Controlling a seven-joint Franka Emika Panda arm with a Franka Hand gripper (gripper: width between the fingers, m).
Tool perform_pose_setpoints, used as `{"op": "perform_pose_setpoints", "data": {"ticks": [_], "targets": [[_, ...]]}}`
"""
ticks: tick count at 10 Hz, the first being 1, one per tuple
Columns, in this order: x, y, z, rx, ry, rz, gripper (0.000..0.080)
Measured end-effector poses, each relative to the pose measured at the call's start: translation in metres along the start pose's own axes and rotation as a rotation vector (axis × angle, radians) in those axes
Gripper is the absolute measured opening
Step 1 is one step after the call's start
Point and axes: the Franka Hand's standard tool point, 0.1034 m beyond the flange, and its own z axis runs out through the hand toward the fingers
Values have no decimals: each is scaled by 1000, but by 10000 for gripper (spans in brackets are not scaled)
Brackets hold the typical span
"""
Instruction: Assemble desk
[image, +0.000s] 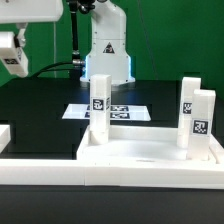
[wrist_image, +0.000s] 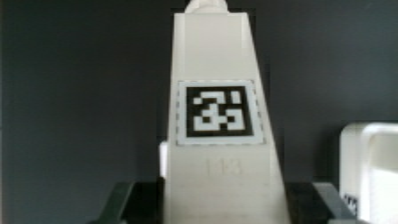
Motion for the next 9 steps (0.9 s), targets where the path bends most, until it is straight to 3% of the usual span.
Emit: {"op": "perform_pose_setpoints", "data": {"ticks": [3,4,7,8,9], "targets": [[7,2,-4,-16,224,17,288],[16,-13,-16,-8,259,68,288],[61,-84,-65,3,447,172,288],[70,-102,-71,2,514,199,288],[70,-108,-63,-18,562,186,288]]}}
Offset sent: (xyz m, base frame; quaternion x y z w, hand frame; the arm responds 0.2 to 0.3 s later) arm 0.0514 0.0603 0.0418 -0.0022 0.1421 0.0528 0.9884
